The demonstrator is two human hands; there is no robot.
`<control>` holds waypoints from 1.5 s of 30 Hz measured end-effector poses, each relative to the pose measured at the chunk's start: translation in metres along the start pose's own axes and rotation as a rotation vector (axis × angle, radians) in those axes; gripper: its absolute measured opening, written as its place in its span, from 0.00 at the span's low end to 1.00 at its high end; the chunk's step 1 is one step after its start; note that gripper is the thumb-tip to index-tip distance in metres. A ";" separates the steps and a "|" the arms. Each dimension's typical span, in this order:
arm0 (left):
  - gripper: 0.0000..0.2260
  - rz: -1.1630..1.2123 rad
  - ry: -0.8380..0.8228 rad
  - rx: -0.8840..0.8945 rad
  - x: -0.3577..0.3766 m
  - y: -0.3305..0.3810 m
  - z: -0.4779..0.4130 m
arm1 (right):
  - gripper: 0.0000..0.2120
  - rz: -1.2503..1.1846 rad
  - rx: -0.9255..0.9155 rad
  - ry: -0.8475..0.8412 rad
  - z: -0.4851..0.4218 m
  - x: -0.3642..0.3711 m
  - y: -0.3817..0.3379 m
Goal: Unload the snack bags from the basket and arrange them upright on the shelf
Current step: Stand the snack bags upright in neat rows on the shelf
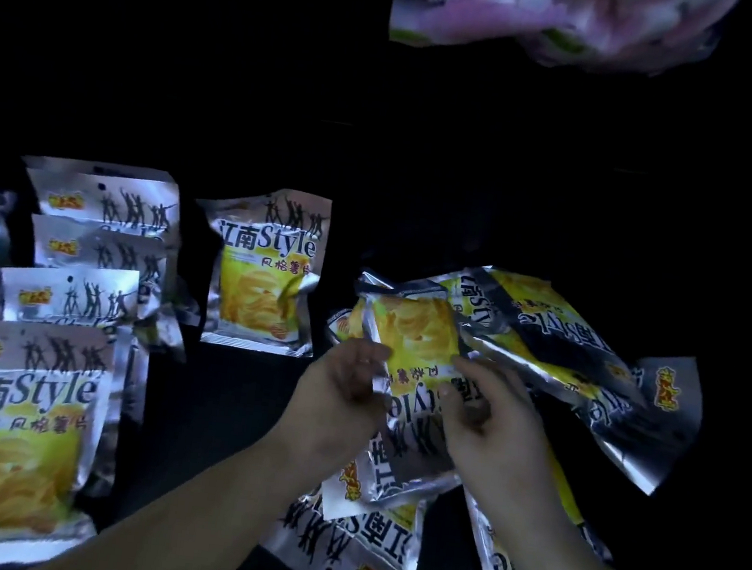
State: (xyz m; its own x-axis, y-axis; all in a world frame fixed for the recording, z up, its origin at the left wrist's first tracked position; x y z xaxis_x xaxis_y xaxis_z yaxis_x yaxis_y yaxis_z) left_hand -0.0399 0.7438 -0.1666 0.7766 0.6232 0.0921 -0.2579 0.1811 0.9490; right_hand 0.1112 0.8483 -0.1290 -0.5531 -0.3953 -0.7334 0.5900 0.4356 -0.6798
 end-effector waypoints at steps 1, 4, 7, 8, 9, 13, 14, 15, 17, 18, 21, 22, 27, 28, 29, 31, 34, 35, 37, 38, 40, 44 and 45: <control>0.20 -0.052 -0.014 0.058 -0.007 0.014 0.002 | 0.17 0.005 -0.021 0.011 -0.002 -0.005 -0.008; 0.22 -0.353 -0.155 0.240 -0.032 0.063 0.012 | 0.24 0.045 -0.184 -0.023 -0.010 -0.011 -0.048; 0.19 -0.702 -0.256 0.364 -0.056 0.107 0.030 | 0.32 0.156 -0.407 -0.089 -0.018 -0.006 -0.103; 0.18 -0.757 -0.253 0.395 -0.064 0.119 0.036 | 0.33 0.169 -0.462 -0.121 -0.019 -0.001 -0.121; 0.17 -0.787 -0.236 0.427 -0.071 0.130 0.041 | 0.32 0.148 -0.467 -0.172 -0.020 0.006 -0.133; 0.14 -0.938 -0.060 0.561 -0.097 0.148 0.048 | 0.19 -0.036 -0.264 -0.319 -0.018 0.041 -0.140; 0.13 -0.977 -0.012 0.608 -0.100 0.149 0.047 | 0.17 -0.043 -0.253 -0.297 -0.016 0.047 -0.137; 0.13 -0.997 0.035 0.663 -0.102 0.150 0.046 | 0.16 -0.057 -0.237 -0.275 -0.014 0.053 -0.132; 0.12 -0.977 0.180 0.811 -0.109 0.151 0.044 | 0.16 -0.093 -0.169 -0.212 -0.012 0.059 -0.118; 0.10 -0.960 0.277 0.869 -0.113 0.149 0.045 | 0.16 -0.129 -0.116 -0.170 -0.012 0.060 -0.110; 0.07 -0.858 0.434 0.808 -0.128 0.128 0.045 | 0.17 -0.322 0.068 -0.039 -0.014 0.060 -0.089; 0.07 -0.788 0.400 0.680 -0.130 0.111 0.042 | 0.17 -0.359 0.098 -0.017 -0.015 0.062 -0.086; 0.16 -0.239 0.172 0.073 -0.124 0.021 0.031 | 0.17 -0.437 0.126 -0.047 -0.013 0.089 -0.093; 0.15 -0.147 0.174 0.046 -0.125 0.014 0.030 | 0.16 -0.411 0.104 -0.059 -0.011 0.093 -0.096; 0.15 -0.107 0.190 0.041 -0.130 0.009 0.028 | 0.16 -0.385 0.082 -0.072 -0.009 0.096 -0.099; 0.17 -0.176 0.230 0.066 -0.141 0.005 0.026 | 0.15 -0.345 0.058 -0.130 -0.006 0.102 -0.104; 0.18 -0.421 0.328 0.180 -0.154 0.008 0.027 | 0.17 -0.225 0.070 -0.231 -0.005 0.115 -0.105; 0.19 -0.513 0.369 0.237 -0.155 0.012 0.028 | 0.19 -0.192 0.069 -0.234 -0.007 0.119 -0.106; 0.19 -0.642 0.382 0.292 -0.156 0.013 0.025 | 0.21 -0.190 0.073 -0.242 -0.012 0.127 -0.109; 0.21 -0.672 0.353 0.275 -0.154 0.010 0.022 | 0.23 -0.226 0.094 -0.264 -0.015 0.133 -0.110; 0.23 -0.714 0.295 0.179 -0.151 0.001 0.020 | 0.25 -0.299 0.134 -0.354 -0.021 0.145 -0.111; 0.30 -0.793 0.205 0.062 -0.149 -0.016 0.030 | 0.28 -0.259 0.117 -0.432 -0.029 0.157 -0.115; 0.32 -0.758 0.194 0.052 -0.149 -0.018 0.032 | 0.29 -0.255 0.103 -0.440 -0.029 0.159 -0.117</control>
State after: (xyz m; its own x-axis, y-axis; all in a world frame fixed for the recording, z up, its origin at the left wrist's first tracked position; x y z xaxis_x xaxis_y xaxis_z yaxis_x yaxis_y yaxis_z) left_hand -0.1330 0.6234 -0.1882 0.6146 0.4665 -0.6361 0.3333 0.5772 0.7454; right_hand -0.0626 0.7585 -0.1660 -0.3998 -0.7910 -0.4631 0.5363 0.2079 -0.8181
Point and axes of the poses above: each hand's wrist, its own z-axis away from the middle knuckle, its own x-axis out of the palm, y = z × x, the point moved 6 cm from there along -z, towards the middle knuckle, and after that the axes turned 7 degrees about z, right-handed, at the moved point
